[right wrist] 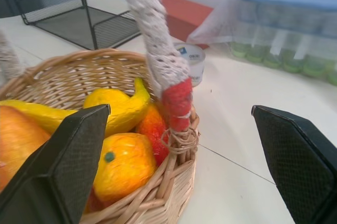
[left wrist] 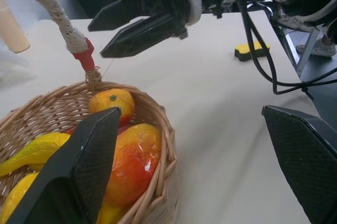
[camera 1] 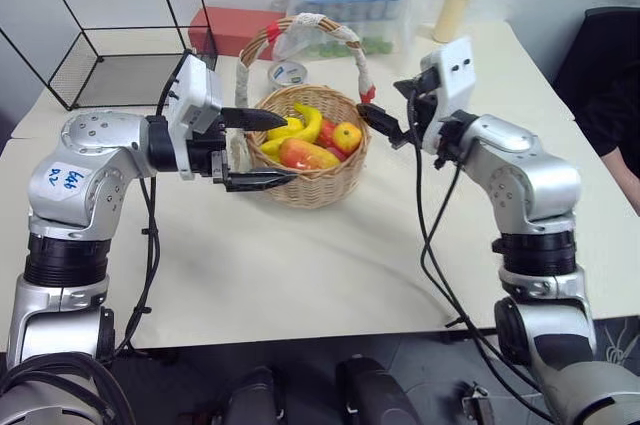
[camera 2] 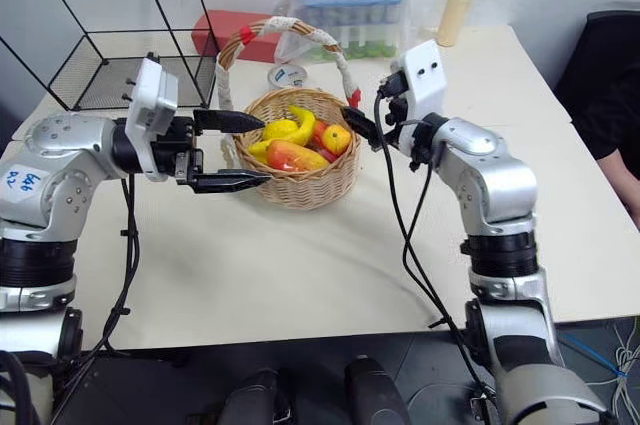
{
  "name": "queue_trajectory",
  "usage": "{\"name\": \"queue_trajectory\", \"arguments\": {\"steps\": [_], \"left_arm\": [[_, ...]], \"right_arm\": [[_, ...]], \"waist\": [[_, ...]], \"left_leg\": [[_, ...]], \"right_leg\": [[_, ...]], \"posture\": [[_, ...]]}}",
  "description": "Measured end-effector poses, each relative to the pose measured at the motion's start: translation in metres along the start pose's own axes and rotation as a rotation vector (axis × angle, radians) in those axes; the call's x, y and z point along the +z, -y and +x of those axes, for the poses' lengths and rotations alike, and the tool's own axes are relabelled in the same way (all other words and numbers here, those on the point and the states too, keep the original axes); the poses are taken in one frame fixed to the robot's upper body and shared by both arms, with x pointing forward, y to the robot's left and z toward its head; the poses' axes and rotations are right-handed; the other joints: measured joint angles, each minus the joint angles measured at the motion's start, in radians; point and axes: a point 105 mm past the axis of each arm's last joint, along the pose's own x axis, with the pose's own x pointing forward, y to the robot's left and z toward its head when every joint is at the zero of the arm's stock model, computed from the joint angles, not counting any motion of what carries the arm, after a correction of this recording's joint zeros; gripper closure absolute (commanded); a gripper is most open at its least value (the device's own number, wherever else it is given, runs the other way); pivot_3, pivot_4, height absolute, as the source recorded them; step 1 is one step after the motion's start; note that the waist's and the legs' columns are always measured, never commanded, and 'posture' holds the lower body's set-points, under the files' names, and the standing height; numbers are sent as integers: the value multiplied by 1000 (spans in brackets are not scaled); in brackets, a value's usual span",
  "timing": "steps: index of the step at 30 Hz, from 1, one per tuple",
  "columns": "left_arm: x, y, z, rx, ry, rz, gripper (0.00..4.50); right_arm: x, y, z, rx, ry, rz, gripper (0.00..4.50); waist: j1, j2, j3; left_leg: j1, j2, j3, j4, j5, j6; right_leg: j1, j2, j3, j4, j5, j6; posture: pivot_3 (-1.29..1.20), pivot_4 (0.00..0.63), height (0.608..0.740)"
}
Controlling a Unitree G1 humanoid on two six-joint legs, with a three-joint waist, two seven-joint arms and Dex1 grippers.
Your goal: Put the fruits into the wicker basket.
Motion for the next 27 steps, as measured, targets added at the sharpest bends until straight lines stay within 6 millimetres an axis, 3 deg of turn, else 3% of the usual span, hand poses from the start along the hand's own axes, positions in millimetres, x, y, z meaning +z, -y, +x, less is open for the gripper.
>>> {"name": "queue_trajectory", "arguments": {"steps": [4,13,15,20,27], "left_arm": [[5,-2,1,5,10,19,0],[6,-2,4,6,22,21,0],[6,-2,6,9,33,21,0],[3,-7,9,30,55,4,0],[-1,-11,11,33,62,5,0]], "right_arm": [[-10,3,17,-18,-9,-12,880],[-16,5,20,-33,-3,-31,4054],[-18,7,13,-43,9,-39,4351],[-19,35,-29,-178,39,-49,4354],[12,103,-139,-463,33,-144,4354]], "waist": [[4,0,0],[7,0,0],[8,0,0],[17,0,0],[36,0,0]], "left_leg": [[0,-1,0,-1,0,0],[0,-1,-1,0,0,0],[0,0,-1,0,0,0],[-2,-1,-2,0,0,1],[0,-1,-1,-1,1,0]], "right_leg": [[0,-1,0,0,0,0],[0,-1,-1,1,0,0],[0,-1,-1,1,0,0],[0,-2,-1,0,0,0],[1,-1,0,-2,0,0]], "posture": [[0,150,740],[0,150,740],[0,150,740],[0,150,740],[0,150,740]]}}
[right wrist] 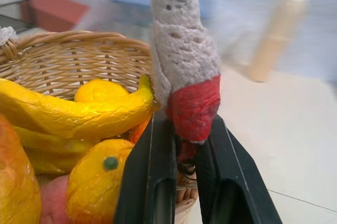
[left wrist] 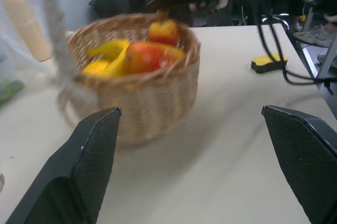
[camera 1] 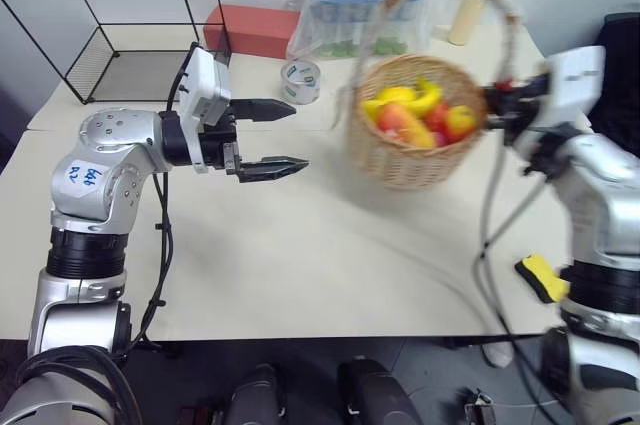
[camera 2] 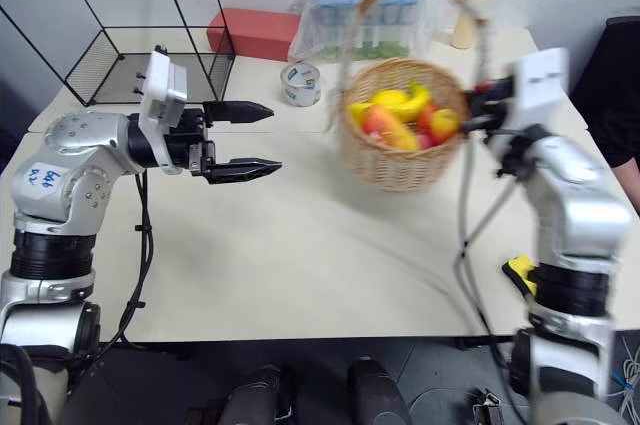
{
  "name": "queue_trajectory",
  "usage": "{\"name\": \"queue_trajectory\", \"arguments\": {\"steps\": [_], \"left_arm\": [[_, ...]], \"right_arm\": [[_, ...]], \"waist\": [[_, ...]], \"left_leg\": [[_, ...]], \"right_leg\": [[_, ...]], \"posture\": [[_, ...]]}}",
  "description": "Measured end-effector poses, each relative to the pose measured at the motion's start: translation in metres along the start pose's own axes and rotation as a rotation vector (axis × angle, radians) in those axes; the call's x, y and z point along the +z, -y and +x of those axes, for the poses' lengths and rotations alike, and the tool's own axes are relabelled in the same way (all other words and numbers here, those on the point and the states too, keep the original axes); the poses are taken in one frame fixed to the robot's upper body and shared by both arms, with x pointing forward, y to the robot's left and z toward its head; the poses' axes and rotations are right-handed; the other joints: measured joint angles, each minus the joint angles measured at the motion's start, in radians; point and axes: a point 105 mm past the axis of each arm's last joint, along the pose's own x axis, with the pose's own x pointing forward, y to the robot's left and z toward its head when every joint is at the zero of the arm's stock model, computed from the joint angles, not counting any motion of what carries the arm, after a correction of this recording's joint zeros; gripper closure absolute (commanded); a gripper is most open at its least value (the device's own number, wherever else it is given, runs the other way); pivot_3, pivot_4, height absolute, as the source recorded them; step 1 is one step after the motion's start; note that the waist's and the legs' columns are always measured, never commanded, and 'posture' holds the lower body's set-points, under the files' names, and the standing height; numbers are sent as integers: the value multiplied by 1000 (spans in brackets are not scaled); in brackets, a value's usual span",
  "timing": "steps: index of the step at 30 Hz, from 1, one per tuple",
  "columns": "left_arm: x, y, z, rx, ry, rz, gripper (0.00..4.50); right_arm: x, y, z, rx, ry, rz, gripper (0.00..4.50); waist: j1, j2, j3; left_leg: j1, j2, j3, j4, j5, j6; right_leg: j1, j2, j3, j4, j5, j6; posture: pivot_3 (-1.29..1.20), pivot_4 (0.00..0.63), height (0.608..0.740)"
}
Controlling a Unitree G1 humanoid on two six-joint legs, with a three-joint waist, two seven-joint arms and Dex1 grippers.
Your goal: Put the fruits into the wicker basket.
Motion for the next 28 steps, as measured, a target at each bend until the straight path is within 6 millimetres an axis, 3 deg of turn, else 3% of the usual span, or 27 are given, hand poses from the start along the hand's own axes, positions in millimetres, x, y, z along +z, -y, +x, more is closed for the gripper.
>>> {"name": "queue_trajectory", "arguments": {"steps": [3,6,11,15,19,23,28], "left_arm": [[-4,0,3,-13,12,-13,0],[-7,2,11,-42,19,-21,0],[4,2,26,-83,69,-7,0],[4,3,30,-102,84,-21,0],[2,3,28,-111,79,-43,0],[-1,7,24,-150,62,-32,0],[-6,4,25,-129,48,-20,0]], "right_arm": [[-19,40,-31,-110,-102,-46,4354],[-42,58,-45,-173,-171,-5,4354],[-58,65,-54,-210,-167,68,2680],[-68,68,-73,-191,-222,83,1338],[-46,76,-102,-132,-285,1,50],[-16,74,-144,-2,-356,0,50],[-4,57,-190,193,-439,68,50]], "waist": [[2,0,0],[-7,0,0],[-9,0,0],[1,1,0],[6,1,0],[8,1,0],[7,0,1]], "left_leg": [[1,0,1,0,0,0],[3,0,4,0,1,0],[4,0,3,-1,2,0],[3,0,3,-2,2,0],[4,0,2,-2,2,0],[4,0,0,-2,2,0],[6,0,-3,-3,1,1]], "right_leg": [[2,0,1,-1,0,0],[2,1,4,1,0,0],[2,2,4,1,0,0],[2,2,4,0,0,0],[3,2,4,-1,0,0],[6,3,3,-4,0,0],[12,4,1,-11,1,2]], "posture": [[0,150,740],[0,150,740],[0,150,740],[0,150,740],[0,150,740],[0,150,740],[0,150,740]]}}
